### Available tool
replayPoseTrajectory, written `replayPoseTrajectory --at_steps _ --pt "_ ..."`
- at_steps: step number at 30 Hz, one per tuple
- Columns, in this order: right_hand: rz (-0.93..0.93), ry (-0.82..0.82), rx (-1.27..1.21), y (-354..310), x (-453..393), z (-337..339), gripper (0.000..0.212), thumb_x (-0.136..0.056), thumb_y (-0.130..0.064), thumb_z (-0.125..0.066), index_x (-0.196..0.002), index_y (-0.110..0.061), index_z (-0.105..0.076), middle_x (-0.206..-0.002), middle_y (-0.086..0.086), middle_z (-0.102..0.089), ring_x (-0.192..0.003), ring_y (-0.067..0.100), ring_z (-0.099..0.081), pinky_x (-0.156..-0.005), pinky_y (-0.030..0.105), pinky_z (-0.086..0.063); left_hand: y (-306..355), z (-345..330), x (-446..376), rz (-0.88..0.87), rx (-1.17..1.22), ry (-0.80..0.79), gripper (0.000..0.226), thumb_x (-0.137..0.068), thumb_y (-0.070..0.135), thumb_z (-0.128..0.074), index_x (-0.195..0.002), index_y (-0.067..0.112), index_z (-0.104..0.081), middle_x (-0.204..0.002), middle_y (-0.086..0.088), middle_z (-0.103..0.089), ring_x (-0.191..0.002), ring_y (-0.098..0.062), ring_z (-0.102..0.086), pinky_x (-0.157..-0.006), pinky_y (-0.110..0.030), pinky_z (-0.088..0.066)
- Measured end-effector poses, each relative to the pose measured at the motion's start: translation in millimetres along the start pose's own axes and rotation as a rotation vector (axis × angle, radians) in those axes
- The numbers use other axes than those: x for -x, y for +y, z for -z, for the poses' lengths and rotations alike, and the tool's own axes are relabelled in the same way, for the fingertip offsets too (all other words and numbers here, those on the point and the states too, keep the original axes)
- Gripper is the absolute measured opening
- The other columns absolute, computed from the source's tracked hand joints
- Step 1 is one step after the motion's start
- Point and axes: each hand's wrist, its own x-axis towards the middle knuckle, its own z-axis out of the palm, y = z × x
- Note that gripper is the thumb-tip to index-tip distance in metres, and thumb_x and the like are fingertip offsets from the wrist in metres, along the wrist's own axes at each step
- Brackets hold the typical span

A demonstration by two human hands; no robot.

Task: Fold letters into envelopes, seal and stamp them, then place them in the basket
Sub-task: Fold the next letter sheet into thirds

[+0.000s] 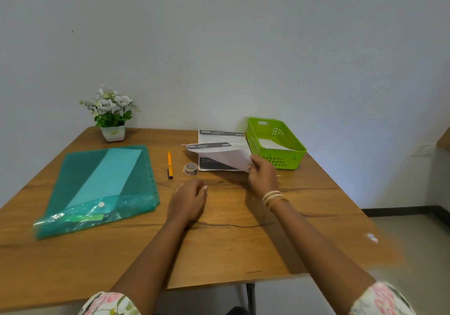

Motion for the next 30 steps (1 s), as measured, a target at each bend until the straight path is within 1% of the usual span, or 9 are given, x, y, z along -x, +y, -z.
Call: replayPoseTrajectory --at_steps 3,8,12,15,18,22,25,27,30 --pt "-0.08 0.075 -0.122 16 24 30 0.03 -0.082 0.007 -0.053 -0.069 -0.021 -0.056 -0.067 -0.005 -0.055 -0.069 0.016 -0.05 -0.059 0.027 -0.035 0 6 3 0.042 0.191 0.011 0.034 -0.1 0.029 -0.043 -0.129 0.019 -0.058 -0.123 -0.002 -0.063 -0.111 -0.018 -0.056 -0.09 -0.035 -0.046" --pt "-0.226 0.128 -0.345 40 57 69 0.035 -0.079 0.014 -0.053 -0.065 -0.018 -0.061 -0.073 0.001 -0.065 -0.075 0.014 -0.059 -0.069 0.025 -0.047 3 15 15 0.114 0.455 0.11 0.032 -0.104 0.027 -0.035 -0.124 0.016 -0.057 -0.105 -0.003 -0.067 -0.103 -0.019 -0.06 -0.083 -0.033 -0.044" --pt "-0.18 0.013 -0.349 54 76 96 0.042 -0.075 0.022 -0.059 -0.062 -0.017 -0.061 -0.079 0.003 -0.068 -0.081 0.011 -0.064 -0.078 0.022 -0.051 8 20 28 0.173 0.645 0.165 0.027 -0.105 0.035 -0.03 -0.114 0.026 -0.053 -0.097 -0.005 -0.069 -0.093 -0.017 -0.065 -0.08 -0.034 -0.047" --pt "-0.16 -0.133 -0.259 60 88 114 0.037 -0.07 0.021 -0.064 -0.062 -0.015 -0.063 -0.087 0.005 -0.067 -0.091 0.021 -0.063 -0.075 0.021 -0.052 15 24 38 0.288 0.87 0.22 0.03 -0.104 0.034 -0.032 -0.109 0.019 -0.057 -0.093 -0.009 -0.067 -0.083 -0.019 -0.066 -0.074 -0.036 -0.051" --pt "-0.189 -0.221 -0.132 65 89 123 0.028 -0.074 0.01 -0.064 -0.063 -0.016 -0.067 -0.097 0.007 -0.064 -0.094 0.024 -0.063 -0.071 0.03 -0.055 14 31 46 0.282 0.8 0.195 0.029 -0.103 0.037 -0.034 -0.099 0.025 -0.06 -0.086 -0.003 -0.066 -0.079 -0.017 -0.063 -0.066 -0.031 -0.045" --pt "-0.258 -0.26 -0.058 68 85 129 0.034 -0.077 0.01 -0.059 -0.063 -0.019 -0.07 -0.091 0.005 -0.071 -0.09 0.027 -0.068 -0.076 0.044 -0.059 6 31 50 0.206 0.559 0.096 0.031 -0.098 0.035 -0.051 -0.126 0.022 -0.053 -0.098 -0.001 -0.063 -0.079 -0.013 -0.062 -0.06 -0.029 -0.048" --pt "-0.304 -0.281 0.028 63 79 130 0.035 -0.084 0.007 -0.057 -0.07 -0.019 -0.075 -0.092 0.005 -0.073 -0.088 0.023 -0.068 -0.076 0.037 -0.058 -2 29 48 0.154 0.401 0.057 0.046 -0.091 0.019 -0.062 -0.135 0.023 -0.048 -0.111 -0.008 -0.063 -0.083 -0.02 -0.065 -0.059 -0.03 -0.052" --pt "-0.388 -0.285 0.098 60 71 132 0.019 -0.084 -0.004 -0.067 -0.077 -0.019 -0.075 -0.092 0.005 -0.074 -0.08 0.018 -0.067 -0.07 0.03 -0.055 -2 29 47 0.146 0.366 0.054 0.05 -0.09 0.014 -0.062 -0.137 0.023 -0.048 -0.117 -0.01 -0.062 -0.088 -0.022 -0.063 -0.065 -0.034 -0.055" --pt "-0.446 -0.16 0.212 46 64 126 0.009 -0.078 -0.013 -0.071 -0.083 -0.021 -0.072 -0.097 0.007 -0.073 -0.083 0.022 -0.066 -0.075 0.032 -0.055 2 29 45 0.131 0.338 0.06 0.05 -0.089 0.014 -0.064 -0.136 0.021 -0.05 -0.123 -0.011 -0.061 -0.092 -0.02 -0.061 -0.073 -0.035 -0.053"
